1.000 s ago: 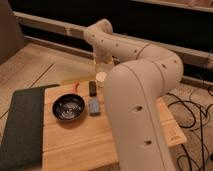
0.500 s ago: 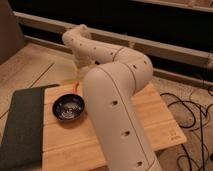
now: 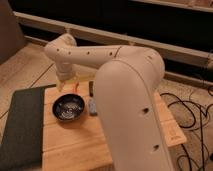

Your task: Move the arm in a circular motion

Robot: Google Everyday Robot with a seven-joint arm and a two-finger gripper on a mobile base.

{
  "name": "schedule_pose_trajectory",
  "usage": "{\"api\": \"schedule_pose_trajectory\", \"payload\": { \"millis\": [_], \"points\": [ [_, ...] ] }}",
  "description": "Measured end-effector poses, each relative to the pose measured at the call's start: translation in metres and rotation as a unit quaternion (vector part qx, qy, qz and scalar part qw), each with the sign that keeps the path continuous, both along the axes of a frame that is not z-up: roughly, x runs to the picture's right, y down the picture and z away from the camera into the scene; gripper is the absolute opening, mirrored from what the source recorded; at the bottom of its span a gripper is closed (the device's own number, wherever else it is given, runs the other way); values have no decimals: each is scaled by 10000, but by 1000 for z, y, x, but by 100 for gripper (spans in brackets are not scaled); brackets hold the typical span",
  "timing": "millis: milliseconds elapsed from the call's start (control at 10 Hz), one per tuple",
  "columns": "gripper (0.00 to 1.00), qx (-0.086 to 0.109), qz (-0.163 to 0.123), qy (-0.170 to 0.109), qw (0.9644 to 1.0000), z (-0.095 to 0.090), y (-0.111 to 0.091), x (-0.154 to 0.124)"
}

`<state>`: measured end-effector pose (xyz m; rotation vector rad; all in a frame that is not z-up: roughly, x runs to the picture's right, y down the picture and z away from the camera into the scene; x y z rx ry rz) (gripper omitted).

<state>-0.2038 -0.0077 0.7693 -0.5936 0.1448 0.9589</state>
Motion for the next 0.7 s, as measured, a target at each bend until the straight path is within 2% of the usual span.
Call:
{"api": "schedule_pose_trajectory", "payload": {
  "millis": [200, 300, 400, 500, 600, 700],
  "points": [
    [65, 4, 121, -20, 9999, -19, 19, 8],
    [65, 26, 143, -1, 9999, -23, 22, 12],
    [65, 103, 271, 157, 9995, -33, 29, 37],
    [65, 135, 356, 240, 9990, -36, 29, 49],
    [65, 232, 979, 729, 9922, -42, 22, 110],
    [65, 293, 1285, 999, 9862, -42, 14, 141]
  ]
}}
